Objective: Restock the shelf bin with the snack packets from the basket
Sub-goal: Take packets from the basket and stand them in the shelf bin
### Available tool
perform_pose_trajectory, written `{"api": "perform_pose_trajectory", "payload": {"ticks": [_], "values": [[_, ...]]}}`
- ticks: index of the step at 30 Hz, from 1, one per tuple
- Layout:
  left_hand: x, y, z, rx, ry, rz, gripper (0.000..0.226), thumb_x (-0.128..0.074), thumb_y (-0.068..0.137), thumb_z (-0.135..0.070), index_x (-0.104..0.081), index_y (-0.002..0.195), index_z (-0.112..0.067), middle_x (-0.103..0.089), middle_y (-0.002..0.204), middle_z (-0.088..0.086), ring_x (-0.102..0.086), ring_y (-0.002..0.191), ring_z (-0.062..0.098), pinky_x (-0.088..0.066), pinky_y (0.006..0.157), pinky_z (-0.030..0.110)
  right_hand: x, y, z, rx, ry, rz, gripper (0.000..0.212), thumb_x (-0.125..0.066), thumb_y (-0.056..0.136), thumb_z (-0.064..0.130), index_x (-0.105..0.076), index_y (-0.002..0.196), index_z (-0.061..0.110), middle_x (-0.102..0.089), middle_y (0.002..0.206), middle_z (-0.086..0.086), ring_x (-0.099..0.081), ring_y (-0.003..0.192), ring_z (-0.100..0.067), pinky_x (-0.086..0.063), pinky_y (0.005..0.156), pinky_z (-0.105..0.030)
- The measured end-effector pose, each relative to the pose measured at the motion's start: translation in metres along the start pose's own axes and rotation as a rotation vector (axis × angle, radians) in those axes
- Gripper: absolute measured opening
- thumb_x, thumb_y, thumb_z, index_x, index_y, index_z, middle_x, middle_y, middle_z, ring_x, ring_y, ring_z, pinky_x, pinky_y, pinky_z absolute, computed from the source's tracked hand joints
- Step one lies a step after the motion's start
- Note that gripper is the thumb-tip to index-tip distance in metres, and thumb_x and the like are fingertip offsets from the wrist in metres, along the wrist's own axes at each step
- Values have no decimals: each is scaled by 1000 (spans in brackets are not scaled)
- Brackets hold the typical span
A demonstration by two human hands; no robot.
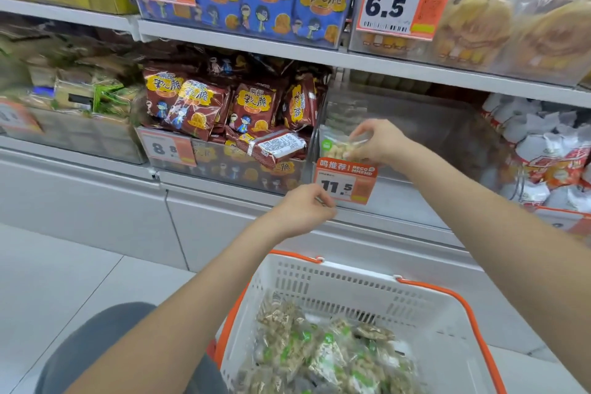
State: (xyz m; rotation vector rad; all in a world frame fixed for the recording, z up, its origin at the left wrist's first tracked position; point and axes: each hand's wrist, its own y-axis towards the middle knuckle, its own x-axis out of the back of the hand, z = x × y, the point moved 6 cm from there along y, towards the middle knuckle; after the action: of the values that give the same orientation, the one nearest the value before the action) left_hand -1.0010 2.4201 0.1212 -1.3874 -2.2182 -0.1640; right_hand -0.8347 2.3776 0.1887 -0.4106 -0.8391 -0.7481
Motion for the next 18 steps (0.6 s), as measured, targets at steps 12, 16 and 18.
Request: {"api": "perform_pose_trajectory", "payload": {"ticks": [12, 16, 18], "values": [[-17, 5, 8, -49, 182, 91, 16, -59, 90, -24, -62, 103, -14, -56, 92, -3, -55, 89, 15, -41, 74, 24, -9, 6, 2, -57, -12, 57, 25, -73, 82, 18, -61, 104, 14, -52, 104, 1, -54, 92, -19, -46, 71, -30], [-16, 4, 20, -49, 220, 65, 17, -58, 90, -22, -63, 103, -11, -56, 91, -2, -55, 84, 15, -41, 70, 25, 26, -39, -14, 138, 254, -415, 18, -75, 79, 27, -64, 89, 16, -62, 87, 8, -56, 79, -6, -45, 69, -20], [-18, 4, 32, -32, 300, 60, 18, -56, 91, -23, -62, 103, -11, -58, 93, 0, -58, 85, 19, -46, 71, 28, 22, -80, -30, 261, 333, -578, 11, -70, 82, 20, -61, 82, 14, -60, 78, 7, -52, 71, -6, -41, 65, -18]]}}
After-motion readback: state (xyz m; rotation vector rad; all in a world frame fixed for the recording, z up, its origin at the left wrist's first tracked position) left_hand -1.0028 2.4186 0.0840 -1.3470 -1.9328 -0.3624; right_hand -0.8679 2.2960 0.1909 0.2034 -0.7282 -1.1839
